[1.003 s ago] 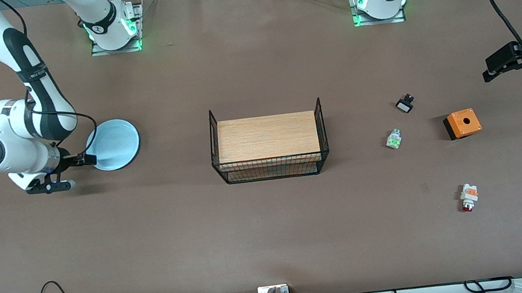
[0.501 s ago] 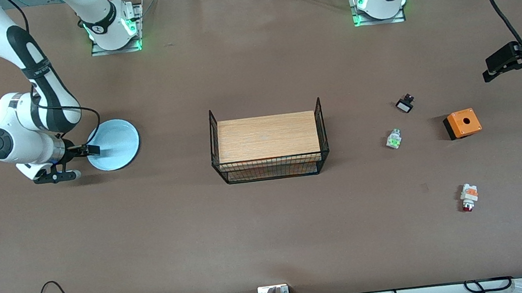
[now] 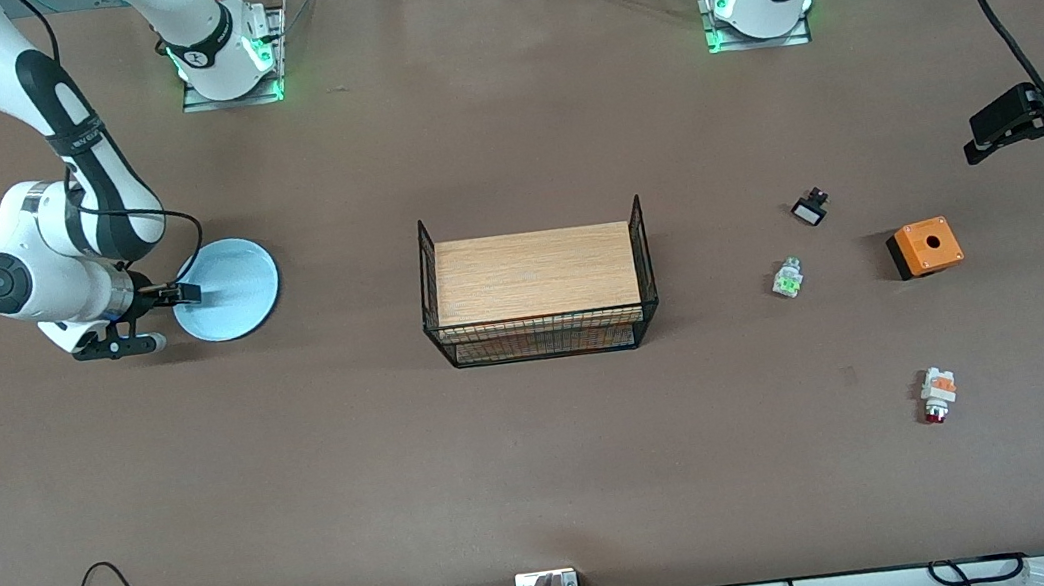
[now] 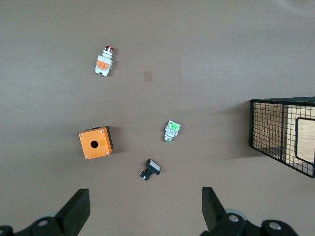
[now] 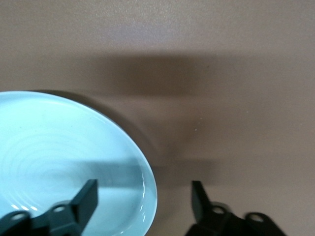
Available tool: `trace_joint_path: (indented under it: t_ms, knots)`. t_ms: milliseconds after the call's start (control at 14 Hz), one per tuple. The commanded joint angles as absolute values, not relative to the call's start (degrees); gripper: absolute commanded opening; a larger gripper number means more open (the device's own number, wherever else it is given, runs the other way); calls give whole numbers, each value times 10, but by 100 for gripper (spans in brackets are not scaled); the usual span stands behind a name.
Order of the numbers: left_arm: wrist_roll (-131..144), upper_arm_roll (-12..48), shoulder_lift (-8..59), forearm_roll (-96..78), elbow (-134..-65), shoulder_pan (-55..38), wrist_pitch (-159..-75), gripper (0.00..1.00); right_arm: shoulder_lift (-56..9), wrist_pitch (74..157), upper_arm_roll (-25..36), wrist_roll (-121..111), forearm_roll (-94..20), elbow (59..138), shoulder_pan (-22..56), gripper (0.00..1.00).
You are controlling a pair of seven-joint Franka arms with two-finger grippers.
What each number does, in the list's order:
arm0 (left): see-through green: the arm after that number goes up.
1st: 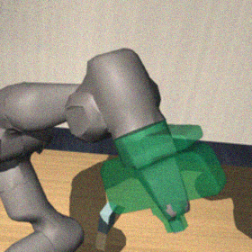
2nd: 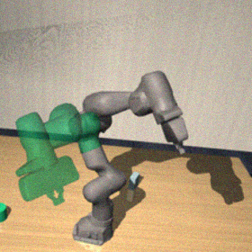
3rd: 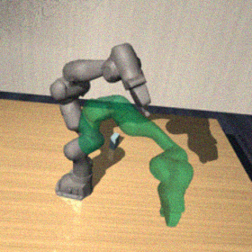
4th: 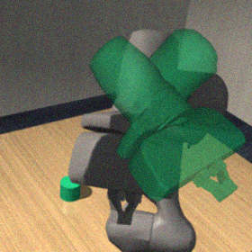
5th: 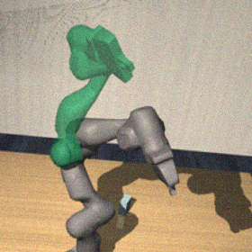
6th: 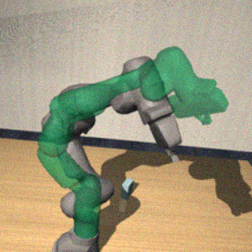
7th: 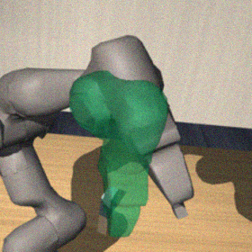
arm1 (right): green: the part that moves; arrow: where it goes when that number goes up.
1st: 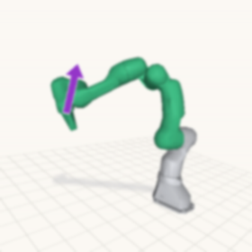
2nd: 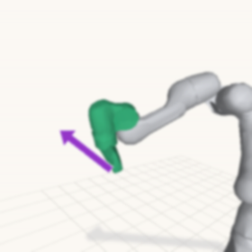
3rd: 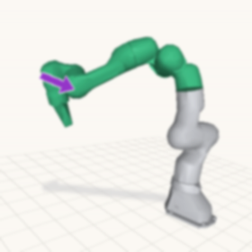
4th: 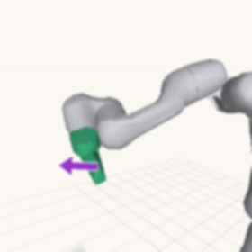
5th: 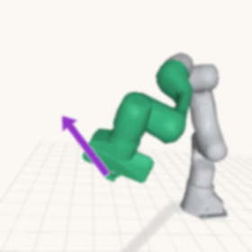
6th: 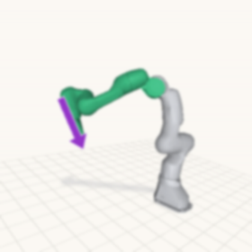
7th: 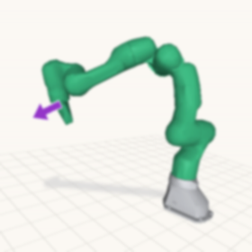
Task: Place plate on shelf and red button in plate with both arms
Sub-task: 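Close the right gripper on the plate rim and lift it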
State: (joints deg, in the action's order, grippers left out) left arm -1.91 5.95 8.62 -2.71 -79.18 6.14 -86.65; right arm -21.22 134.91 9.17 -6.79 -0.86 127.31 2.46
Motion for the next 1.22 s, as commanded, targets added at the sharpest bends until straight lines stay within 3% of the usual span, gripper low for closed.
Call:
trace_joint_path:
  t_ms: [0,645,1146]
  knots:
    - [-29,57,95,-32,-770,59,-856,100,-194,1357,87,-78,-9,1291,17,42]
    - [-29,57,95,-32,-770,59,-856,100,-197,1352,86,-77,-9,1294,11,0]
    - [-29,57,95,-32,-770,60,-856,100,-164,1323,76,-73,-9,1282,13,0]
